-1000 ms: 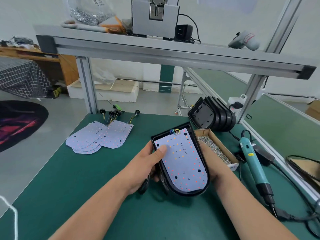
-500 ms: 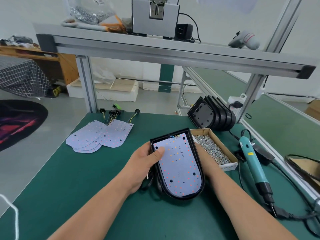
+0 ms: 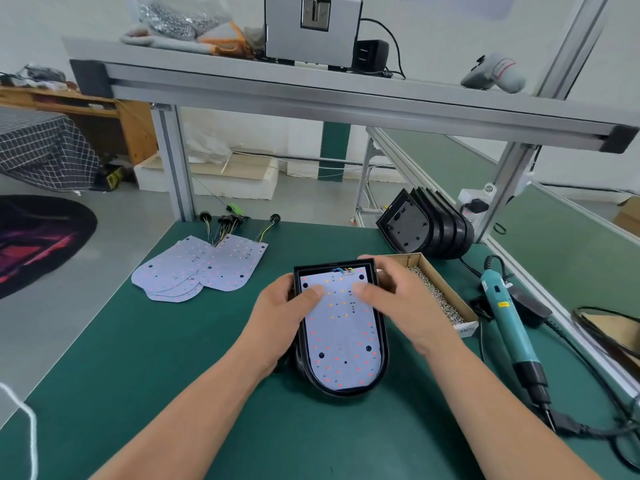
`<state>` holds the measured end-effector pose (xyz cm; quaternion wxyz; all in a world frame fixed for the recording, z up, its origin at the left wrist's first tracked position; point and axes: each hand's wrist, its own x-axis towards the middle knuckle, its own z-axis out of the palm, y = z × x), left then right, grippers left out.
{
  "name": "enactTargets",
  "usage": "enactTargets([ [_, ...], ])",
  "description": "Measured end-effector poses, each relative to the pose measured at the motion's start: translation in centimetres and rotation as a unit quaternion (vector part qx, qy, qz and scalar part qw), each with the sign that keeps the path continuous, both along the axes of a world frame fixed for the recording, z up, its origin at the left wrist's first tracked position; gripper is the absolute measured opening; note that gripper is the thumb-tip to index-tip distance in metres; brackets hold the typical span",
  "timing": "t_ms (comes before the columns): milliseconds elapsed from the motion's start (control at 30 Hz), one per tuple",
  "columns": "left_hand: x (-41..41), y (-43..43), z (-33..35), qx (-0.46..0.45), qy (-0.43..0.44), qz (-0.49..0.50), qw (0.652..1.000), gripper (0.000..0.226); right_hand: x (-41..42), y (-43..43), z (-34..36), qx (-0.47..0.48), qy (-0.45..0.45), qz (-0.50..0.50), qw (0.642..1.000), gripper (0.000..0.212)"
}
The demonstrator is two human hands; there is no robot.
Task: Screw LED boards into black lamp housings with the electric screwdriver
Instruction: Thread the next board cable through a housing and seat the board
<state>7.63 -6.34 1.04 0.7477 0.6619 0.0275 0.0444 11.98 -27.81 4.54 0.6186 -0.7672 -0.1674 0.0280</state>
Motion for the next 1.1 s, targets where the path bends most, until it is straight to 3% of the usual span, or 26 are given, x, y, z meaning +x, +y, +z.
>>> enactTargets([
  [167, -0.2, -0.3, 0.0, 0.018, -0.001, 0.028, 0.999, 0.013, -0.1, 0.7, 0.0, -0.051, -0.025, -0.003, 0.998, 0.023],
  [333, -0.1, -0.1, -0.1, 0.029, 0.002, 0.021, 0.999, 0.012, -0.2, 1.0, -0.2, -0.029, -0.009, -0.004, 1.0, 0.023],
  [500, -0.2, 0.1, 0.1, 0.056, 0.008, -0.045, 0.997, 0.03, 0.2, 0.4, -0.3, -0.054, -0.007, -0.029, 0.998, 0.018],
  [700, 0.1, -0.3, -0.3, 0.096, 0.0, -0.003, 0.995, 0.022, 0.7, 0.6, -1.0, -0.079, 0.009, -0.043, 0.996, 0.025],
  [767, 0.1, -0.3, -0.3, 0.09, -0.008, 0.005, 0.996, 0.029, 0.7, 0.5, -1.2, -0.083, 0.03, -0.041, 0.995, 0.026],
  [833, 0.4, 0.2, -0.3, 0.083, -0.006, 0.046, 0.995, 0.041, 0.8, 0.2, -1.4, -0.074, 0.054, -0.033, 0.995, 0.024],
  [933, 1.5, 1.7, -0.4, 0.111, 0.012, 0.182, 0.977, 0.032, 1.2, -0.3, -1.5, -0.056, 0.083, -0.038, 0.994, 0.026],
  [1033, 2.1, 2.8, -0.2, 0.001, 0.05, 0.275, 0.96, 0.017, 1.3, -0.5, -1.7, -0.069, 0.098, -0.035, 0.992, 0.026],
  [1100, 2.1, 3.0, -0.1, -0.067, 0.054, 0.274, 0.958, 0.021, 1.3, -0.3, -2.0, -0.098, 0.096, -0.034, 0.99, 0.026],
])
